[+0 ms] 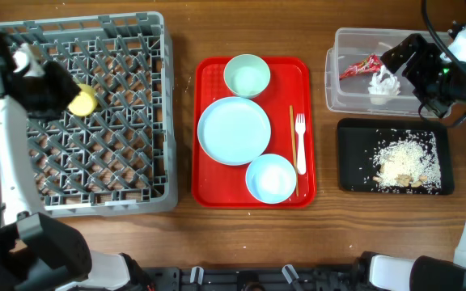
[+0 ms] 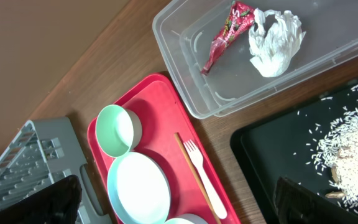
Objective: Sort waste into correct bins and load items into the dishwasher rack
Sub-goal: 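Lower the yellow cup upside down into the rack with the left gripper, then open the left gripper and raise it off the yellow cup, then move the left gripper back to the light-green cup on the tray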
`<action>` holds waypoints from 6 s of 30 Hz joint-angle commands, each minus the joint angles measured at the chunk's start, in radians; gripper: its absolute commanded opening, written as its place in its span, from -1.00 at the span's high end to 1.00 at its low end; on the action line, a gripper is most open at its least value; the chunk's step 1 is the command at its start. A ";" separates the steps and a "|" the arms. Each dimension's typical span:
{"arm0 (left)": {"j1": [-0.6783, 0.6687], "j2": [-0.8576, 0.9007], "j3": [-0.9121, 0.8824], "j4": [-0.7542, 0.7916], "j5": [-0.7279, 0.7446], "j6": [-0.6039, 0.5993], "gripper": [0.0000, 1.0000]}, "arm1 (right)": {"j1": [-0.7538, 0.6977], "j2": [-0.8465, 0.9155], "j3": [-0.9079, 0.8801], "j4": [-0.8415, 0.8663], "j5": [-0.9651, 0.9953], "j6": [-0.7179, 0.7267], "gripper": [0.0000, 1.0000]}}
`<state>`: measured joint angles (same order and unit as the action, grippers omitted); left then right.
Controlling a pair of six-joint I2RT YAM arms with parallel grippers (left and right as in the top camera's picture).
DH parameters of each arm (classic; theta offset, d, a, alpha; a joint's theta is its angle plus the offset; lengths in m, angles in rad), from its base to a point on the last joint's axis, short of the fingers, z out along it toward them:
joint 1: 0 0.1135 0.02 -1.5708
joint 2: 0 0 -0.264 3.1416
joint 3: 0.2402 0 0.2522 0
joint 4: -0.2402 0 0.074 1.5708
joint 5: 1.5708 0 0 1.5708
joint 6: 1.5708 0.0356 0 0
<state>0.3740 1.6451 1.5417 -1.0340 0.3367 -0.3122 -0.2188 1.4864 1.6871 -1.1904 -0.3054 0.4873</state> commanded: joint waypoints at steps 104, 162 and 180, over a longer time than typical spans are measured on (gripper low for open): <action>-0.043 0.056 -0.031 0.207 -0.351 -0.090 0.92 | 0.002 0.004 -0.001 0.000 0.013 -0.013 -1.00; -0.755 -0.070 -0.039 0.234 -0.168 -0.133 -0.68 | 0.002 0.004 -0.001 0.000 0.013 -0.013 -0.99; -0.970 0.334 0.080 0.600 -0.373 0.274 -0.99 | 0.002 0.004 -0.001 0.000 0.013 -0.013 -1.00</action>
<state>-0.5755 1.8744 1.6146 -0.4622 -0.0185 -0.2115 -0.2188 1.4864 1.6871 -1.1908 -0.3054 0.4870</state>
